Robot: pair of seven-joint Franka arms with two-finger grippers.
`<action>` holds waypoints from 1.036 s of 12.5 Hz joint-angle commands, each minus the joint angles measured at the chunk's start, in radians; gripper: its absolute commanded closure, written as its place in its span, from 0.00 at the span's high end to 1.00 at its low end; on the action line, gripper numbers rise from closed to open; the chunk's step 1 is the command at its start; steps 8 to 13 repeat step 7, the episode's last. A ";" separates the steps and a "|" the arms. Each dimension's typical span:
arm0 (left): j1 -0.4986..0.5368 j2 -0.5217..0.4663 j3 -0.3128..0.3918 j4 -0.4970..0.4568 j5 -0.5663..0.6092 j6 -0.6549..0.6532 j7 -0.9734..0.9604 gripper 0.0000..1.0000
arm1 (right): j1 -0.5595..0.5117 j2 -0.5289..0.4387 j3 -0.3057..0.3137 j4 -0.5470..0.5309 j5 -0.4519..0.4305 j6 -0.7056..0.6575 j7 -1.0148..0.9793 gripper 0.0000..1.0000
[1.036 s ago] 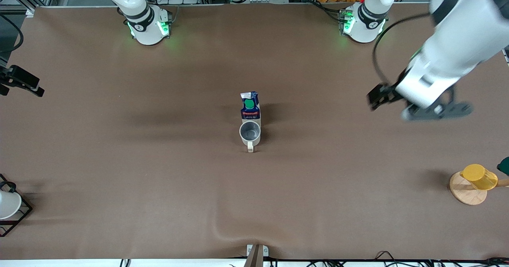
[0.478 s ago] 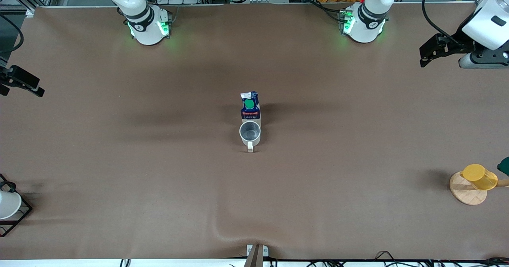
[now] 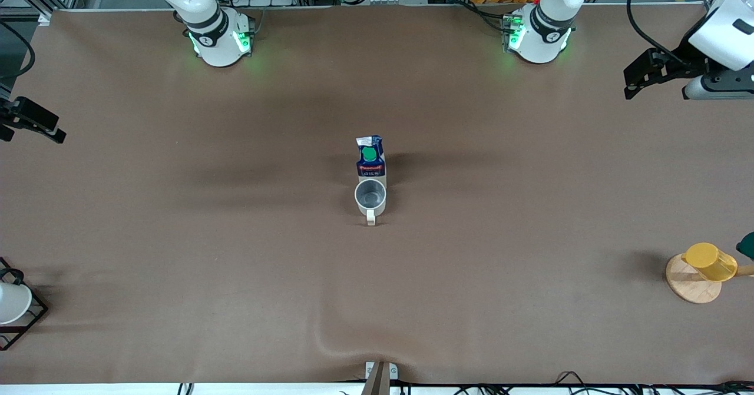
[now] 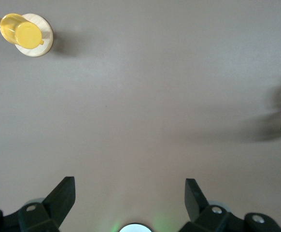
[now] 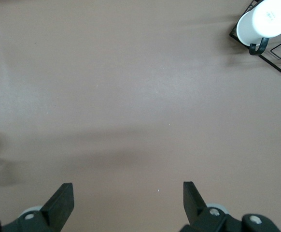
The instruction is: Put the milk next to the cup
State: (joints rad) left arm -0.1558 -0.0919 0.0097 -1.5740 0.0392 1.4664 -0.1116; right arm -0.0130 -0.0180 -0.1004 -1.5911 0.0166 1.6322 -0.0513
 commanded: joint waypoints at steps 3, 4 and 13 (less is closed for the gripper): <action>0.004 0.004 -0.005 0.016 -0.001 -0.004 0.039 1.00 | 0.002 0.000 -0.001 0.000 -0.020 -0.006 -0.007 1.00; 0.004 0.004 -0.005 0.014 -0.002 -0.008 0.080 1.00 | 0.002 0.000 -0.001 0.000 -0.018 -0.006 -0.007 1.00; 0.007 0.004 -0.002 0.017 -0.002 -0.024 0.093 1.00 | 0.002 0.001 -0.001 0.000 -0.018 -0.006 -0.009 1.00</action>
